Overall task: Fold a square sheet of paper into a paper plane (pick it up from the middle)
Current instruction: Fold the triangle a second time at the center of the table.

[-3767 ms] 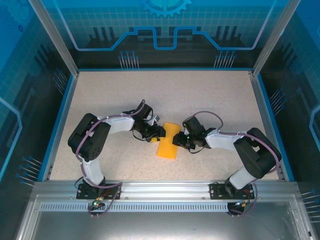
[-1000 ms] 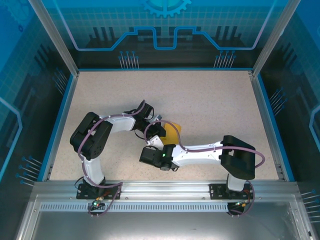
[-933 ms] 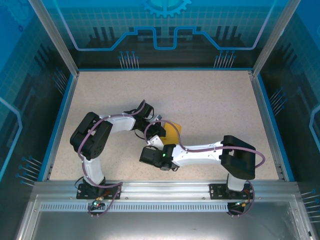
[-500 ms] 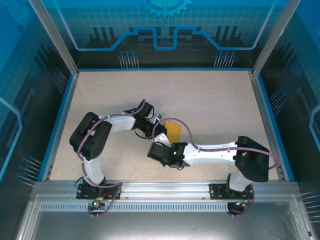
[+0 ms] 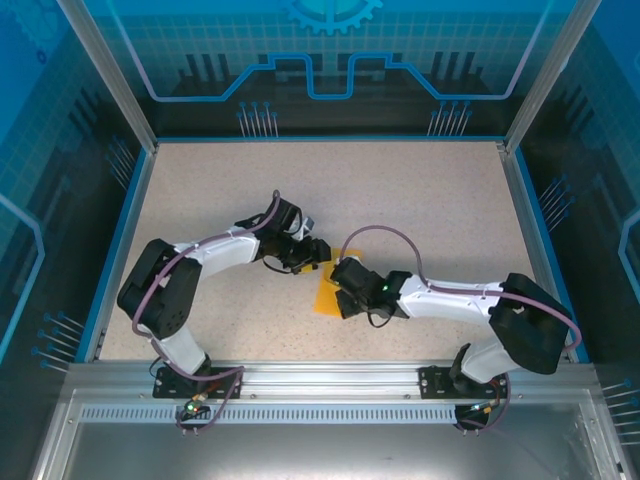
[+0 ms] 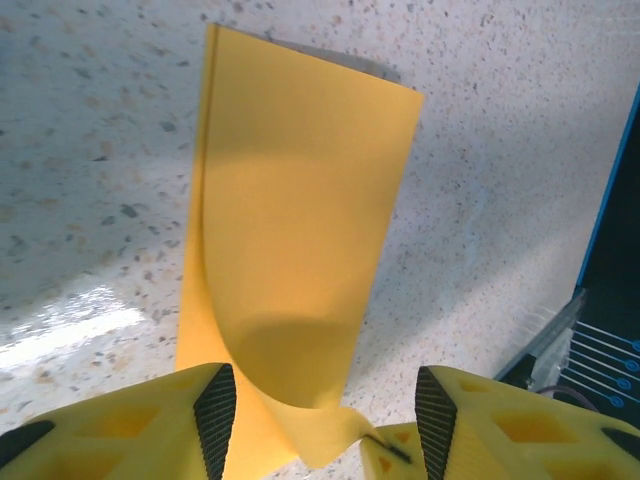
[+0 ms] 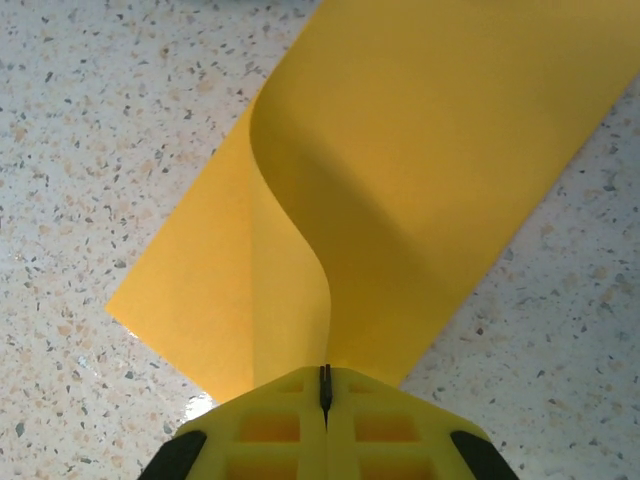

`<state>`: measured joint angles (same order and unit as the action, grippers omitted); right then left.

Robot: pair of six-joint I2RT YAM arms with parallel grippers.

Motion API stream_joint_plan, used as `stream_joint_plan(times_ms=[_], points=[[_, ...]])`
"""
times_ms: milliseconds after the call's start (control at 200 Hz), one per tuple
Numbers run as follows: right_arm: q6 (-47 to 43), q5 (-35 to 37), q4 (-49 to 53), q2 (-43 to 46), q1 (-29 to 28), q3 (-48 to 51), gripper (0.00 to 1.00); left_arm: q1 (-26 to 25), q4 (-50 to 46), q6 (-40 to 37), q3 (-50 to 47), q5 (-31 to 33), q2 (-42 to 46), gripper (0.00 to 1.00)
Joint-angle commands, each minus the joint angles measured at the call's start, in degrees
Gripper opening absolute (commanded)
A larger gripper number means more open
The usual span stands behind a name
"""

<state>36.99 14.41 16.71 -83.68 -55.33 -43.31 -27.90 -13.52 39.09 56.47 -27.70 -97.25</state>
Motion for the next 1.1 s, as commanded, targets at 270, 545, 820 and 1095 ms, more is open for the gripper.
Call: stream_joint_plan(times_ms=[270, 545, 820, 1095], points=[[-3.0, -8.6, 1.2, -1.5, 8.5, -1.2, 0.03, 0.3, -1.3, -0.9, -3.2, 1.0, 2.8, 0.37], [-5.2, -7.2, 3.9, -6.8, 9.2, -5.7, 0.03, -0.7, 0.2, -0.9, -5.0, -0.4, 3.1, 0.33], [-6.5, -5.6, 6.8, -10.6, 9.3, -9.2, 0.03, -2.0, 0.6, -1.0, -5.6, -0.7, 3.6, 0.32], [-4.4, -4.9, 7.6, -10.3, 9.3, -8.8, 0.03, -2.8, 1.0, -0.4, -5.4, -0.9, 3.5, 0.31]])
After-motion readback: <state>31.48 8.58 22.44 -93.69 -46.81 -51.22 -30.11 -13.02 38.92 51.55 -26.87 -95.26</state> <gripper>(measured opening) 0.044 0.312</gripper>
